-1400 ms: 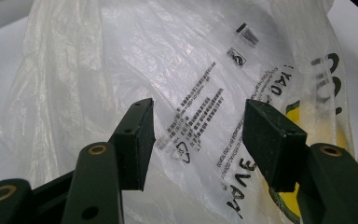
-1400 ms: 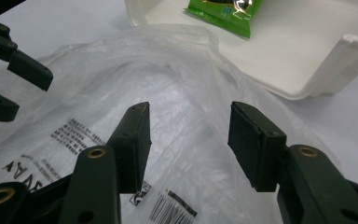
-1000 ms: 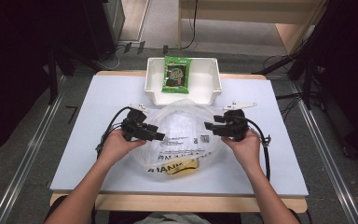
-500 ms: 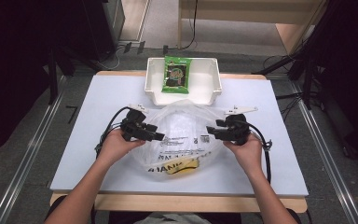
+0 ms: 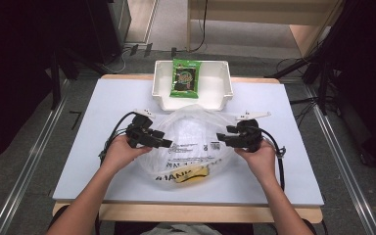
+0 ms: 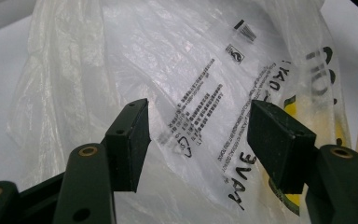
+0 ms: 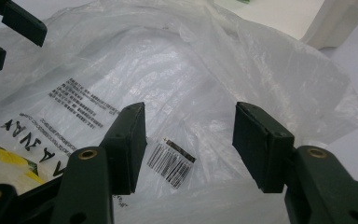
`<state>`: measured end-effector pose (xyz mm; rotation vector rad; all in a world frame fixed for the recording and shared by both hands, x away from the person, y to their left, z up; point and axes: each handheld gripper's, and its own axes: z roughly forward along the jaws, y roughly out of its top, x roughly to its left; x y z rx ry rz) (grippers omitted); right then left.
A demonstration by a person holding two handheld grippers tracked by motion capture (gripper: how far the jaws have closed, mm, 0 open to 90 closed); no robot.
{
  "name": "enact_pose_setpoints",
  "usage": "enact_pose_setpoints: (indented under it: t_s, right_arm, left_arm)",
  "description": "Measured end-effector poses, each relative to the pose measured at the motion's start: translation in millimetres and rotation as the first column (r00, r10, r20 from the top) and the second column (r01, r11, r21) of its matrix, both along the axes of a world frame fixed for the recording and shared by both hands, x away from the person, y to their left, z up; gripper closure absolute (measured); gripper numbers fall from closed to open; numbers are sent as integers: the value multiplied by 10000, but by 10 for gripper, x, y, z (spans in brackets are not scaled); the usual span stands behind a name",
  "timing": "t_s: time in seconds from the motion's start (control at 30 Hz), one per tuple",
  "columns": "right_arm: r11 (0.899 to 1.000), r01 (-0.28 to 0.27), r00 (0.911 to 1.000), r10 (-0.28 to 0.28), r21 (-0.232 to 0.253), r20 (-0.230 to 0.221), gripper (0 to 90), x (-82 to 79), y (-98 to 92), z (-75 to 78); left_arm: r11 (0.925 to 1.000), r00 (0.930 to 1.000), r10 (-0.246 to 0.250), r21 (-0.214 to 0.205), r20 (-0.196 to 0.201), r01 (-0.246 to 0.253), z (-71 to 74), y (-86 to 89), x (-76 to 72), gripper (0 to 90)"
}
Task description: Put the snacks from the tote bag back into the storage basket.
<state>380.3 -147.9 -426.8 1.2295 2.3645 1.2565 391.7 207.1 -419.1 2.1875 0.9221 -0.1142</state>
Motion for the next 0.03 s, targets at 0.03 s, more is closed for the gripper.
enact_pose_setpoints:
  t_s: [0.03]
  right_arm:
    - [10000,13,10000,-13,17,-79,458,7,-8,0]
  left_arm:
    - [10000,10000,19,2,-34,-19,3,2,-1,395]
